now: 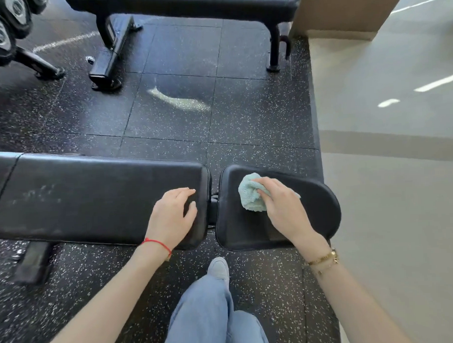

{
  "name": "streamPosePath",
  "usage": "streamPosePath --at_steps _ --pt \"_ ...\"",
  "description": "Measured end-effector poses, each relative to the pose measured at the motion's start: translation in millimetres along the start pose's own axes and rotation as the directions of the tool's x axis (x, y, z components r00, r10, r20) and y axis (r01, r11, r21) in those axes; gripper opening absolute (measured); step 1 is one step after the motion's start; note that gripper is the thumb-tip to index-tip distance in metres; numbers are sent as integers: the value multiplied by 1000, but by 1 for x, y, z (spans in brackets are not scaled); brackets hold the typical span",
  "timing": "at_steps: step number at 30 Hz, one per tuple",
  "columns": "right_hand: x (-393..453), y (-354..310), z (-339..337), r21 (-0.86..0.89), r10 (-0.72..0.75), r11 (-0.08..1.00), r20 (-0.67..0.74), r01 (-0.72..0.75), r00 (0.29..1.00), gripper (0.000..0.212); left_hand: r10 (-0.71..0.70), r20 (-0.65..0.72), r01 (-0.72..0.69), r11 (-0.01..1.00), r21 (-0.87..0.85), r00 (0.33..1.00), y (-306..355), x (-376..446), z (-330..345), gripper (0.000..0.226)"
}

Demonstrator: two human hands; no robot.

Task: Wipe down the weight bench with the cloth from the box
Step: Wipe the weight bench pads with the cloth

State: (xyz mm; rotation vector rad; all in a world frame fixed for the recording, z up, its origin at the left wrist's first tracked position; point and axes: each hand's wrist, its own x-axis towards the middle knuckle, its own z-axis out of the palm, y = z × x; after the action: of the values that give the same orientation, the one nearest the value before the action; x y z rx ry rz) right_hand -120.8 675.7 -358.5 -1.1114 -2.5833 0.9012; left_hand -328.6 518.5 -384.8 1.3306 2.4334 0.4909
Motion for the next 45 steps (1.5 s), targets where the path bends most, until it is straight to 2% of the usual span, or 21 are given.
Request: streamPosePath --at_steps 5,10,16,24,35,40,45 --pt "-11 -65 -106 85 87 993 -27 -84 996 31 55 3 -55 998 2 998 61 0 -114 30" --pt "-27 -125 -221 97 100 991 -55 -94 993 42 163 -27 -162 987 13 986 128 -8 -230 28" --pt "-51 -156 -308 42 152 988 -159 -147 976 45 272 -53 -273 962 -10 961 199 -13 -307 29" --pt "-78 -112 -380 107 209 976 -255 -188 944 47 353 -78 -358 932 -60 932 300 4 -304 30" --pt "-89 25 -502 98 183 981 -215 -165 959 47 304 -122 -321 934 -155 945 490 34 -231 25" --pt "-83 71 -541 96 185 981 -228 -167 956 43 244 -118 -262 950 -173 963 540 49 -210 25" --pt "-57 95 -560 117 146 986 -232 -122 962 39 202 -124 -220 963 -156 971 553 68 -207 25"
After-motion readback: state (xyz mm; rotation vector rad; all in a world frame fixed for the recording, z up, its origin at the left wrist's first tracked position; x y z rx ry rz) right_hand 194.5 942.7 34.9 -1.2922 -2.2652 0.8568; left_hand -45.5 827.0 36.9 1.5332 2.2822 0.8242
